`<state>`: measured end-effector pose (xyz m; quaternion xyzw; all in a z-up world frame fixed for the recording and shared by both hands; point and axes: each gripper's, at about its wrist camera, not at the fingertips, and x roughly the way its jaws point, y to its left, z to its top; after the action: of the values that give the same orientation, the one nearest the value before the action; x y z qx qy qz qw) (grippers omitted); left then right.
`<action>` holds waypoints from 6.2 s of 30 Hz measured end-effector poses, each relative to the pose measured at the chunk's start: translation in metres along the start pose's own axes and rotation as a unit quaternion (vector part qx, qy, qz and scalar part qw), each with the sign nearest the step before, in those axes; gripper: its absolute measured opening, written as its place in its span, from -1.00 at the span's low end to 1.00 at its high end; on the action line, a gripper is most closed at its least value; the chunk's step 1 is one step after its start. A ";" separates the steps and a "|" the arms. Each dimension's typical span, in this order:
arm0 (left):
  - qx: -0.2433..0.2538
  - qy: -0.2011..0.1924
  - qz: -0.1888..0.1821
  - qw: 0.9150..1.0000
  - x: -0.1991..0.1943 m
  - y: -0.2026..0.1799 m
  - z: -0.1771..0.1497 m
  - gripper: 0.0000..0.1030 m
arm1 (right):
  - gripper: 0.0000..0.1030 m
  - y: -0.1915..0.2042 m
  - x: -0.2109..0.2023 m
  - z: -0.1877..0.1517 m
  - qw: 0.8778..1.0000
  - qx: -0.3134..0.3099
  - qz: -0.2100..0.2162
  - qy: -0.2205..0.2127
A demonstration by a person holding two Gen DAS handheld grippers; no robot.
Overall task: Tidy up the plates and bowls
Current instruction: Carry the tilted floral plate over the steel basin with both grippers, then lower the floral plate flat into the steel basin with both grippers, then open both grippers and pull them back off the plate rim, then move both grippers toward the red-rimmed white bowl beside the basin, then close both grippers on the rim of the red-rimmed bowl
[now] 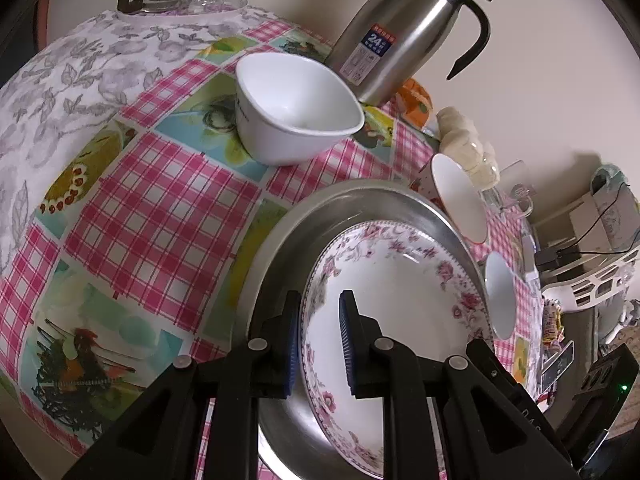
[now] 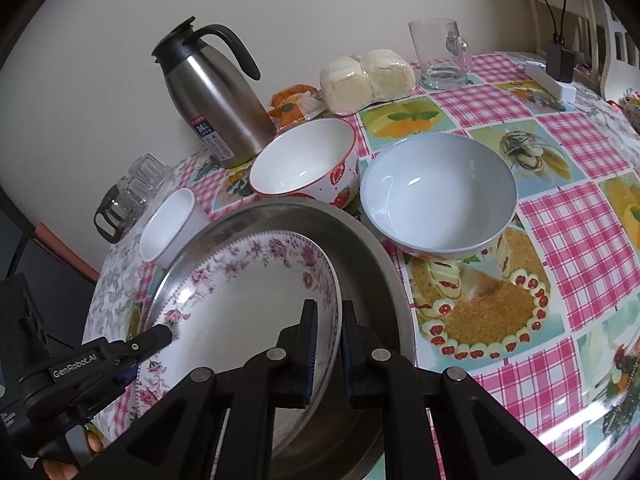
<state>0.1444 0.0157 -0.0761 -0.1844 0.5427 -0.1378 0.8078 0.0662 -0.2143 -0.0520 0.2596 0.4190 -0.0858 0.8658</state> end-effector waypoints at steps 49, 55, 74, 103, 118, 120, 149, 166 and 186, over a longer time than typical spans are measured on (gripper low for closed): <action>-0.017 0.046 0.024 0.999 0.001 -0.005 -0.005 -0.42 | -0.70 -0.003 0.008 -0.003 0.999 -0.012 -0.022 0.041; -0.018 0.047 0.025 0.998 -0.001 -0.004 -0.006 -0.42 | -0.69 -0.005 0.008 -0.003 0.999 -0.004 -0.014 0.044; 0.044 -0.012 0.059 0.997 -0.037 -0.025 0.001 0.28 | 0.08 0.007 -0.028 0.009 0.999 -0.029 -0.017 -0.013; 0.062 -0.049 0.186 0.979 -0.037 -0.013 0.006 0.74 | 1.00 0.031 -0.028 0.002 0.991 -0.120 -0.058 -0.028; 0.087 -0.084 0.163 0.979 -0.032 -0.034 0.030 0.95 | 1.00 0.024 -0.026 0.013 0.988 -0.132 -0.075 -0.038; 0.092 -0.092 0.156 0.979 -0.030 -0.039 0.034 0.95 | 1.00 0.021 -0.025 0.017 0.988 -0.126 -0.074 -0.042; 0.187 -0.088 0.040 0.978 -0.014 -0.096 0.078 0.96 | 1.00 -0.004 -0.019 0.084 0.994 -0.082 -0.052 -0.048; 0.186 -0.009 0.044 0.981 0.028 -0.132 0.132 0.96 | 0.86 -0.003 0.025 0.152 0.996 -0.072 -0.058 0.006; 0.174 0.096 0.036 0.979 0.119 -0.136 0.111 -0.09 | -0.26 -0.002 0.105 0.141 0.990 -0.080 -0.066 0.096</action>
<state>0.2891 -0.1397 -0.0755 -0.0077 0.5914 -0.2180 0.7763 0.2278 -0.2826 -0.0612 0.1682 0.5216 -0.0833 0.8323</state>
